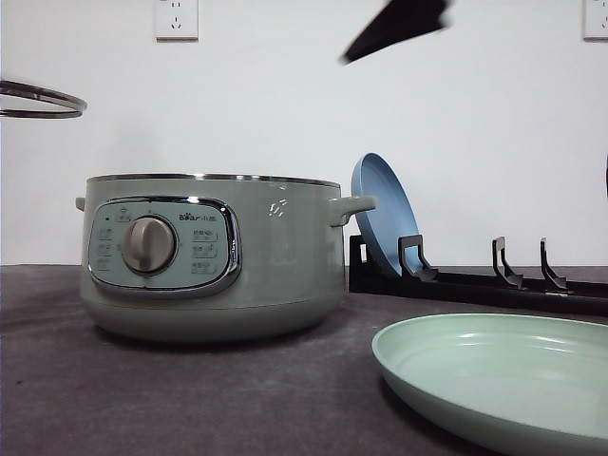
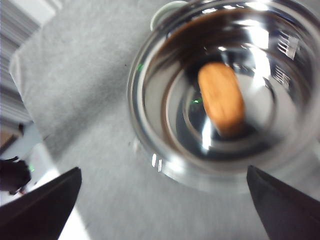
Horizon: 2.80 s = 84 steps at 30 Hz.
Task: Transfer potato from steamer to green plate
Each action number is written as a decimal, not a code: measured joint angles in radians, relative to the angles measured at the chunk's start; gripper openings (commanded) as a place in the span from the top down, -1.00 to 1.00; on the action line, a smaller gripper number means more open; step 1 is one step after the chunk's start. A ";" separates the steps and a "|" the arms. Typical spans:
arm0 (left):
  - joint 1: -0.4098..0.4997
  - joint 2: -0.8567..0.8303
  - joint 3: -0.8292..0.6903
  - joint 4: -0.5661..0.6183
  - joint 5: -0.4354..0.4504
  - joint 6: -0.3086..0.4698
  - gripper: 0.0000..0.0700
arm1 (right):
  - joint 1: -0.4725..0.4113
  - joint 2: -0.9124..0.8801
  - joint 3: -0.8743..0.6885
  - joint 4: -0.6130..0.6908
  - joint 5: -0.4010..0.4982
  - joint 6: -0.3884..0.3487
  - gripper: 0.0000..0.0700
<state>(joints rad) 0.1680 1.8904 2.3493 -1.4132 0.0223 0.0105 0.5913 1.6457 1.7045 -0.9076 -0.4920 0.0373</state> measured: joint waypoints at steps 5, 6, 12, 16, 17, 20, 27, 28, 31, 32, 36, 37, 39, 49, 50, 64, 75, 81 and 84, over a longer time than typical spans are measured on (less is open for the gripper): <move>0.000 0.000 0.000 0.000 0.000 0.000 1.00 | 0.036 0.265 0.251 -0.029 0.037 -0.034 -0.91; 0.000 0.000 0.000 0.000 0.000 0.000 1.00 | 0.042 0.310 0.294 -0.031 0.049 -0.046 -0.91; 0.000 0.000 0.000 0.000 0.000 0.000 1.00 | 0.069 0.498 0.439 0.010 0.101 -0.155 -0.91; 0.000 0.000 0.000 0.000 0.000 0.000 1.00 | 0.071 0.562 0.441 0.029 0.117 -0.208 -0.91; 0.000 0.000 0.000 0.000 0.000 0.000 1.00 | 0.071 0.573 0.441 0.029 0.131 -0.217 -0.91; 0.000 0.000 0.000 0.000 0.000 0.003 1.00 | 0.071 0.600 0.441 0.030 0.170 -0.242 -0.91; 0.000 0.000 0.000 0.000 0.000 0.004 1.00 | 0.062 0.610 0.441 0.046 0.179 -0.271 -0.91; 0.000 0.000 0.000 0.000 0.000 0.005 1.00 | 0.060 0.613 0.441 0.046 0.179 -0.273 -0.91; 0.000 0.000 0.000 0.000 0.000 0.006 1.00 | 0.059 0.630 0.442 0.045 0.167 -0.274 -0.91; 0.000 0.000 0.000 0.000 0.000 0.006 1.00 | 0.059 0.638 0.442 0.045 0.159 -0.274 -0.91; 0.000 0.000 0.000 0.000 0.000 0.006 1.00 | 0.063 0.660 0.442 0.043 0.153 -0.275 -0.84; 0.000 0.000 0.000 0.000 0.000 0.006 1.00 | 0.063 0.661 0.442 0.043 0.153 -0.275 -0.75; 0.000 0.000 0.000 0.000 0.000 0.006 1.00 | 0.063 0.661 0.442 0.044 0.149 -0.275 -0.60; 0.000 0.000 0.000 0.000 0.000 0.006 1.00 | 0.063 0.661 0.442 0.036 0.146 -0.275 -0.56; 0.000 0.000 0.000 0.000 0.000 0.006 1.00 | 0.063 0.662 0.442 0.036 0.146 -0.275 -0.55; 0.000 0.000 0.000 0.000 0.000 0.006 1.00 | 0.071 0.693 0.451 0.020 0.129 -0.230 0.43; 0.000 0.000 0.000 0.000 0.000 0.006 1.00 | 0.038 0.477 0.677 -0.327 0.209 -0.216 0.43; 0.000 0.000 0.000 0.000 0.001 0.006 1.00 | 0.001 0.258 0.638 -0.427 0.254 -0.214 0.43; 0.000 0.000 0.000 0.000 0.000 0.006 1.00 | -0.005 0.142 0.538 -0.430 0.296 -0.212 0.43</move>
<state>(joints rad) 0.1684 1.8904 2.3493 -1.4136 0.0228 0.0170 0.5861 1.7882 2.2429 -1.3372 -0.1957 -0.1749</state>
